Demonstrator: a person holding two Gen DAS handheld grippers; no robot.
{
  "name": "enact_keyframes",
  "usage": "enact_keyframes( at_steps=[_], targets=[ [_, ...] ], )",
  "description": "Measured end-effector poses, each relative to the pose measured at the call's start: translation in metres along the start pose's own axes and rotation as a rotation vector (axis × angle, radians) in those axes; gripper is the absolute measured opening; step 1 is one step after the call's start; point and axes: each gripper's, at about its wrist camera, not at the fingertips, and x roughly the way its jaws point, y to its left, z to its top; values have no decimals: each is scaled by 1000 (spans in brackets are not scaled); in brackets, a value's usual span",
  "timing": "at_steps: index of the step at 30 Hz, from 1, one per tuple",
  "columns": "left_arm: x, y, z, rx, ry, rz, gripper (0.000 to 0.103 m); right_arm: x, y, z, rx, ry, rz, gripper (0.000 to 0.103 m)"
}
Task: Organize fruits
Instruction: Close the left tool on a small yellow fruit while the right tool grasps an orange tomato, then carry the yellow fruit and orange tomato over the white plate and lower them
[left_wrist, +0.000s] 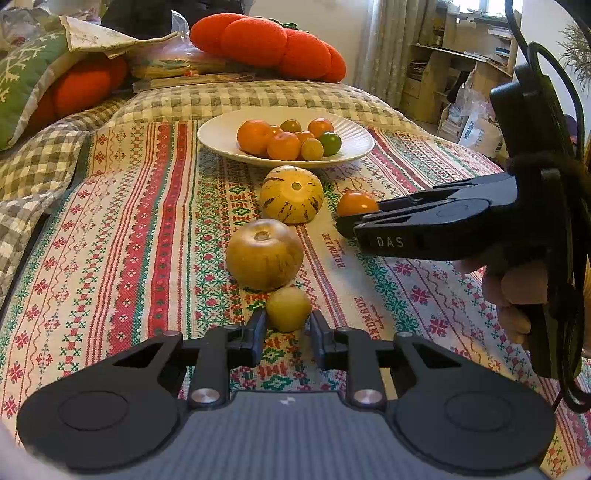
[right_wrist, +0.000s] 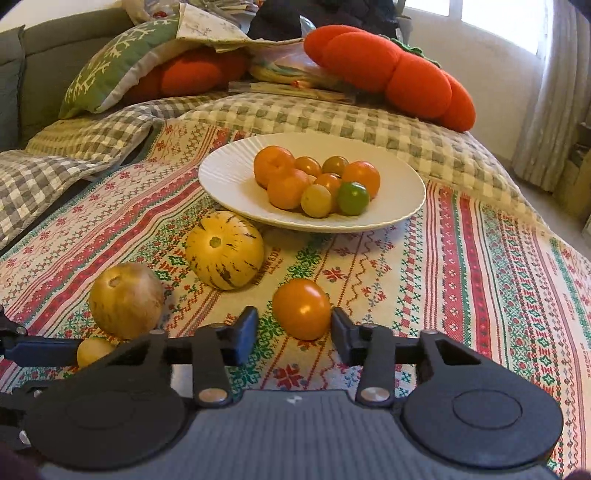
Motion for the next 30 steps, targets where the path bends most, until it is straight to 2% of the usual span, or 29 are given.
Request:
enact_keyframes(
  at_steps=[7,15,30],
  targets=[
    [0,2,2,-15,2,-23,6,-1,1,-2,2,-5,-3,29],
    [-1,-4,3,9,-5,-55,6,-6,-6,-2,91,22,32,29],
    [-6,-8,19,2,-48,-117,6,-24,-12,-4,148,36,47,28]
  ],
)
